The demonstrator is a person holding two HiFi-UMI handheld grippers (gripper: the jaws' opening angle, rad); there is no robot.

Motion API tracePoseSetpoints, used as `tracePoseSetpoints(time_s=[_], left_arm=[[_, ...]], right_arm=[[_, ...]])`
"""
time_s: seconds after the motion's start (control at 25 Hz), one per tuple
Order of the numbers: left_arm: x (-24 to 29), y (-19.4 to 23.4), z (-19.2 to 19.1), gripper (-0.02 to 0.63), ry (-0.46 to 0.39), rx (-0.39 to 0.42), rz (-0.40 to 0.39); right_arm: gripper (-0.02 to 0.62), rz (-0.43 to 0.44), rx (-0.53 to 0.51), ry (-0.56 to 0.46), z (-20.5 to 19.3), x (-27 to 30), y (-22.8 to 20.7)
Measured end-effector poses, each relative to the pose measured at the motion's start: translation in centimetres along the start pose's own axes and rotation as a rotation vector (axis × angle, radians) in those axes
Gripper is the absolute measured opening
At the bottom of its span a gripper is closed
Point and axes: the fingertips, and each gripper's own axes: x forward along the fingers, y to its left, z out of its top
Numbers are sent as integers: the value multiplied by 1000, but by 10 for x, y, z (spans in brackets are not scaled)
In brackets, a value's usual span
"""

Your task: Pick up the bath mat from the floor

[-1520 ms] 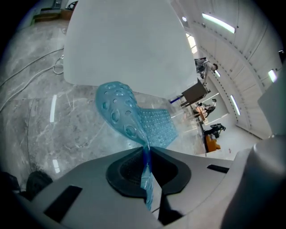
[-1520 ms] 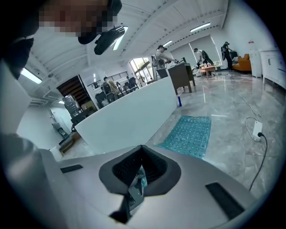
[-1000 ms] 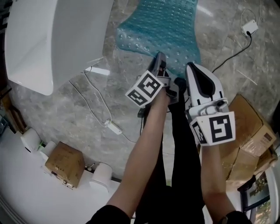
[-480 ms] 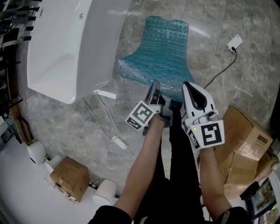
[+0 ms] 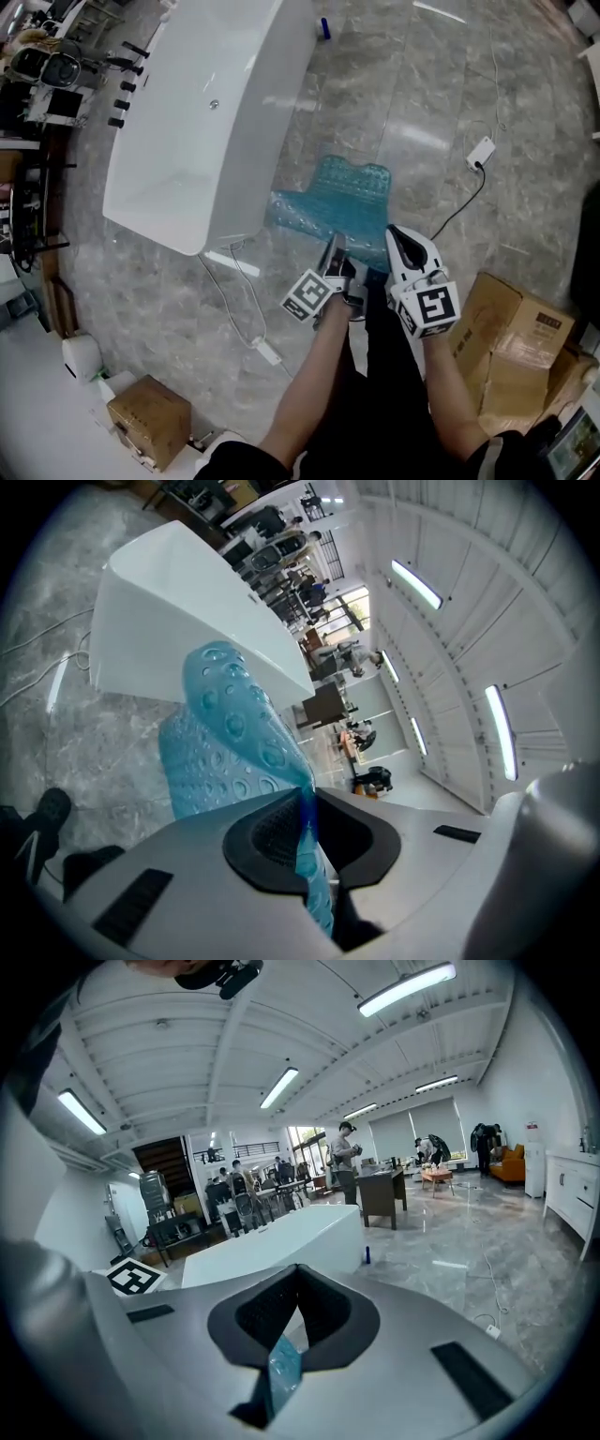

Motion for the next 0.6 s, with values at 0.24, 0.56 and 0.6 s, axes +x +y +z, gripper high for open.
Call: tracePoseSetpoints(time_s=[0.24, 0.56, 0.6], left_arm=[[-47, -53, 10, 28, -25, -24, -67], [-74, -132, 55, 28, -65, -22, -212], [-79, -143, 62, 28, -69, -9, -233]], right_arm=[[11, 14, -43, -17, 47, -24, 22], [12, -17, -95, -103, 109, -46, 44], [12, -19, -97, -111, 116, -50, 50]])
